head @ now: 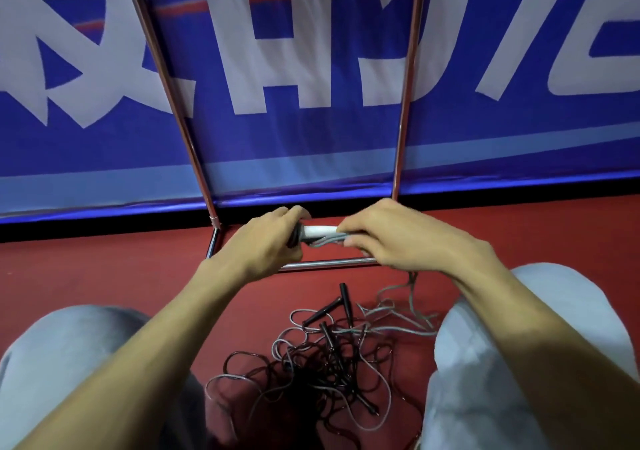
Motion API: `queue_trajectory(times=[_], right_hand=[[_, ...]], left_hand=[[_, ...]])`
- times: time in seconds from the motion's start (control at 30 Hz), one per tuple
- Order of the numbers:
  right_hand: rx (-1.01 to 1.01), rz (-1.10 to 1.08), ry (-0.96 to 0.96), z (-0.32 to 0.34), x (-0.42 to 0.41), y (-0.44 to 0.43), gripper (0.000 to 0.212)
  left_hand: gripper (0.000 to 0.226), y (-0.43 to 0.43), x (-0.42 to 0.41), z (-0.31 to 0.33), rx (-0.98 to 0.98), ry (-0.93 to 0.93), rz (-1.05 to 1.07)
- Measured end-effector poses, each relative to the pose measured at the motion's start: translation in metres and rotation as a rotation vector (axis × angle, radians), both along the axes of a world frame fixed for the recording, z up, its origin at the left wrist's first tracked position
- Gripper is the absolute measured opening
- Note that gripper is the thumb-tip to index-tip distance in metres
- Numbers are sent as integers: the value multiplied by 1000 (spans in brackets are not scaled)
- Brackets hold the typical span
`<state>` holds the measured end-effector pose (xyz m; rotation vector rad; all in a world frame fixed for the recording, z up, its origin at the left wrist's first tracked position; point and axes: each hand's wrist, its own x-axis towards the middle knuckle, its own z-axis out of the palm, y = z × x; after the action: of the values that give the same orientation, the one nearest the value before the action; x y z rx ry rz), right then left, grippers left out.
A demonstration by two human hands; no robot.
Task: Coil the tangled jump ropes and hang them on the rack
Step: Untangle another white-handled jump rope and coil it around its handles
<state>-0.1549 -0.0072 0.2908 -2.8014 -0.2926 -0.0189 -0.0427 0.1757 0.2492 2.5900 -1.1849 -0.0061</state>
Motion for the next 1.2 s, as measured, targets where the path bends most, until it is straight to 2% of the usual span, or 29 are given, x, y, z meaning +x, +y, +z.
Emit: queue_trajectory(times=[0.07,0.13,0.23,0.3,0.37,0.43,0.5,0.57,0.63,0.73,0.93,1.0,1.1,1.2], right_hand=[[-40,-85,-175,1,2,-4,12],[29,-200,-286,0,3,-9,11],[206,-335,-345,-1,4,-14,21],[314,-393,-336,-1,7,-15,31],[462,-423,-282,2,10,-15,26],[701,-390,-185,6,11,-15,16],[853,-334,-156,7,10,-13,8],[921,-322,-179,5,11,-7,18],[969,-298,-149,4,13,0,22],[962,-215,-83,3,14,7,21],[958,-151,200,4,9,12,19],[865,-136,296,3,7,10,19],[623,-158,397,1,3,8,18],[376,-177,399,2,0,3,16]], left_hand=[[40,-2,-3,2,28,7,-89],[33,-3,-5,4,-6,18,-175],[46,-3,-11,8,-55,40,-253],[41,-2,-15,12,-119,99,-283],[23,1,-19,18,-213,231,-288],[10,3,-23,27,-320,433,-278],[16,4,-25,35,-471,665,-254],[30,3,-26,41,-690,869,-181],[44,3,-24,45,-856,970,-96],[50,2,-22,48,-941,999,-57],[21,-3,-22,45,-989,961,20],[14,-5,-21,42,-970,947,46],[2,-7,-17,36,-961,910,92],[13,-4,-8,29,-934,839,140]])
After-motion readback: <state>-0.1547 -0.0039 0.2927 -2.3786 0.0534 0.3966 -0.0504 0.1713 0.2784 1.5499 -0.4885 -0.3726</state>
